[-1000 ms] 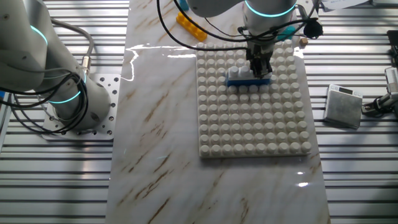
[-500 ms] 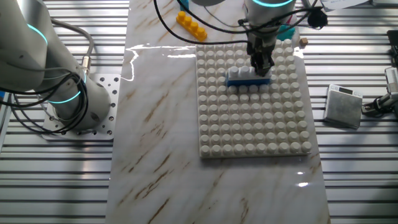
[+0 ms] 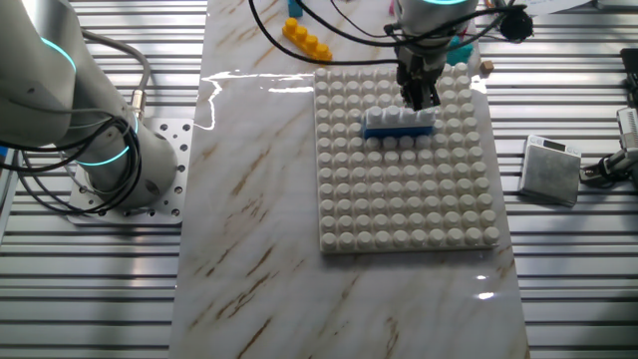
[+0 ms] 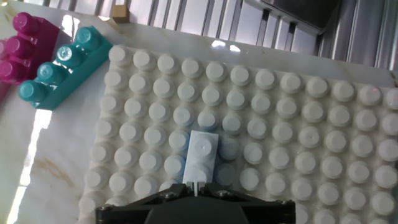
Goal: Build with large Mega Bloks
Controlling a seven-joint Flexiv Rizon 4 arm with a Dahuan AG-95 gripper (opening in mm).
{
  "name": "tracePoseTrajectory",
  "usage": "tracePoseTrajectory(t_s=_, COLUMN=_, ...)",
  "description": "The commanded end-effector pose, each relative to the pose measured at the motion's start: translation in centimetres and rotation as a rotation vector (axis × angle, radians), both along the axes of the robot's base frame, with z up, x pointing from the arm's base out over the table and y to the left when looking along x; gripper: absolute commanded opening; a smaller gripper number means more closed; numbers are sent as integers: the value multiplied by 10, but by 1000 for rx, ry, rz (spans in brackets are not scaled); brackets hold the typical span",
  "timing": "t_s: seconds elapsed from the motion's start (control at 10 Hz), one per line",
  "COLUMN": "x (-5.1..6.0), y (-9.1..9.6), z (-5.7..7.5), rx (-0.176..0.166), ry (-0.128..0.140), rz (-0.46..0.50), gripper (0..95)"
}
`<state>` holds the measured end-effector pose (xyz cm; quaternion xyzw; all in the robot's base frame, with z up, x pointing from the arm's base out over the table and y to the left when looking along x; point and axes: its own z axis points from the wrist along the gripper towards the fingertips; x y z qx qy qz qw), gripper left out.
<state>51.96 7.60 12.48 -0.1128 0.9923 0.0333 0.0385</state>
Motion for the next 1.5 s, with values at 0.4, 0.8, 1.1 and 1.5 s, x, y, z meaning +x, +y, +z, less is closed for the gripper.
tracePoseTrajectory(t_s=0.4, x=4, y=-1, z=-14, rx=3, ry=-9, rz=-1, gripper=0)
tracePoseTrajectory(t_s=0.8, x=5, y=-1, z=-25, rx=1, ry=-14, rz=1, gripper=0)
tracePoseTrajectory(t_s=1.1, x=3, y=-1, z=-22, rx=2, ry=-15, rz=6, gripper=0)
tracePoseTrajectory(t_s=1.5, x=-12, y=-4, z=-13, rx=-1, ry=-13, rz=20, gripper=0)
